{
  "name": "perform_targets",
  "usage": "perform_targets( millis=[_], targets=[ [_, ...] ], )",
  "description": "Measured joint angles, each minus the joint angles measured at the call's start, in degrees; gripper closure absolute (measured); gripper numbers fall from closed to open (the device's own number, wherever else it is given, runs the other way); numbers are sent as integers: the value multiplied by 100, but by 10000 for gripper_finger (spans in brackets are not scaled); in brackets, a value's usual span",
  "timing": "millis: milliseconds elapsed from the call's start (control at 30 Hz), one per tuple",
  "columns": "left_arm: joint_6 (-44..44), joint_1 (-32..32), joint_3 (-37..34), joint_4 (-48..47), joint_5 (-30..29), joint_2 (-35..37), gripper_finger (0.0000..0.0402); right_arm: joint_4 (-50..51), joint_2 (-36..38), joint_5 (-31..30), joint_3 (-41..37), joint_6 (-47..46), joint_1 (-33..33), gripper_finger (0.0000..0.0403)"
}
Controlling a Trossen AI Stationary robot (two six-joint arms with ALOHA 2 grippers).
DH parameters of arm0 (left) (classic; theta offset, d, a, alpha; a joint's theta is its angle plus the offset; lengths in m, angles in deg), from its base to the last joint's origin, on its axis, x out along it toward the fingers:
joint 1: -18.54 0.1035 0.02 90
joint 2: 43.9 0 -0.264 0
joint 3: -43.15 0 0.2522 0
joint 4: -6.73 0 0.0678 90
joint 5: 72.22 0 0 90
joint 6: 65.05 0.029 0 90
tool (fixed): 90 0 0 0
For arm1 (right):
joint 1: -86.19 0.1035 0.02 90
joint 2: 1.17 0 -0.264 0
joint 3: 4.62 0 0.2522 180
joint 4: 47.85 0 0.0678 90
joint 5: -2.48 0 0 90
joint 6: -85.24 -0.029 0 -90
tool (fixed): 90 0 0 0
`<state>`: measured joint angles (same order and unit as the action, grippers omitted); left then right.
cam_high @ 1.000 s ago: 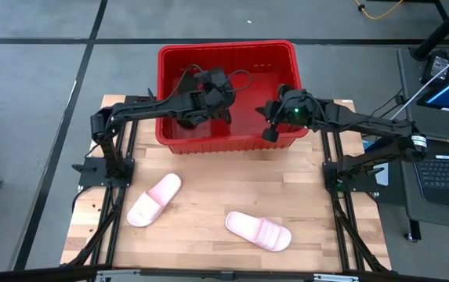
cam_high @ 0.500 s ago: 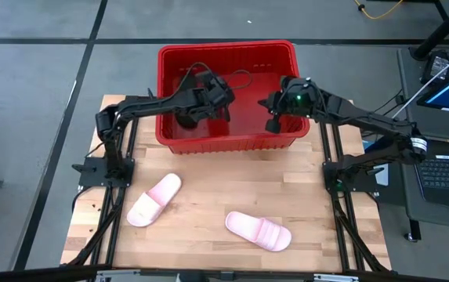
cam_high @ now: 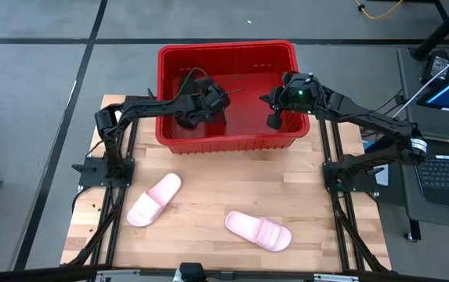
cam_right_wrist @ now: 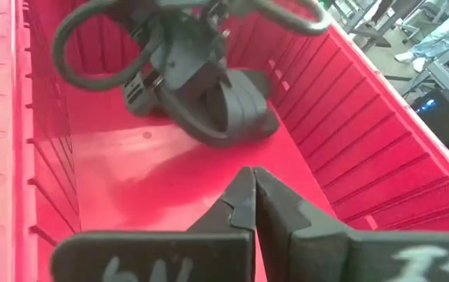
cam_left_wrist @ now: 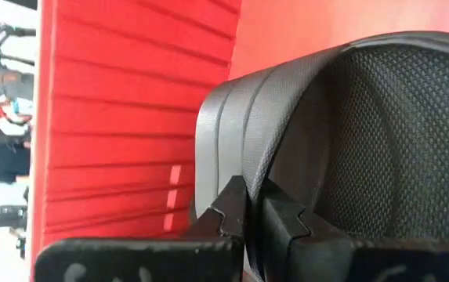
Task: Pick and place slides into bin
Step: Put the black slides into the red bin
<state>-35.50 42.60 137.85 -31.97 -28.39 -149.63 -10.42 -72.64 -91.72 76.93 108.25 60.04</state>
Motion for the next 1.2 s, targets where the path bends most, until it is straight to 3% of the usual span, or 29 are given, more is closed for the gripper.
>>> perform_targets(
  millis=[300, 1200],
  targets=[
    [481, 29, -362, 811, 109, 7, 395, -34, 0, 0, 0, -31, 0, 397],
    [850, 376, -373, 803, 399, 7, 395, -28, -1, 0, 1, -68, 0, 397]
  ],
)
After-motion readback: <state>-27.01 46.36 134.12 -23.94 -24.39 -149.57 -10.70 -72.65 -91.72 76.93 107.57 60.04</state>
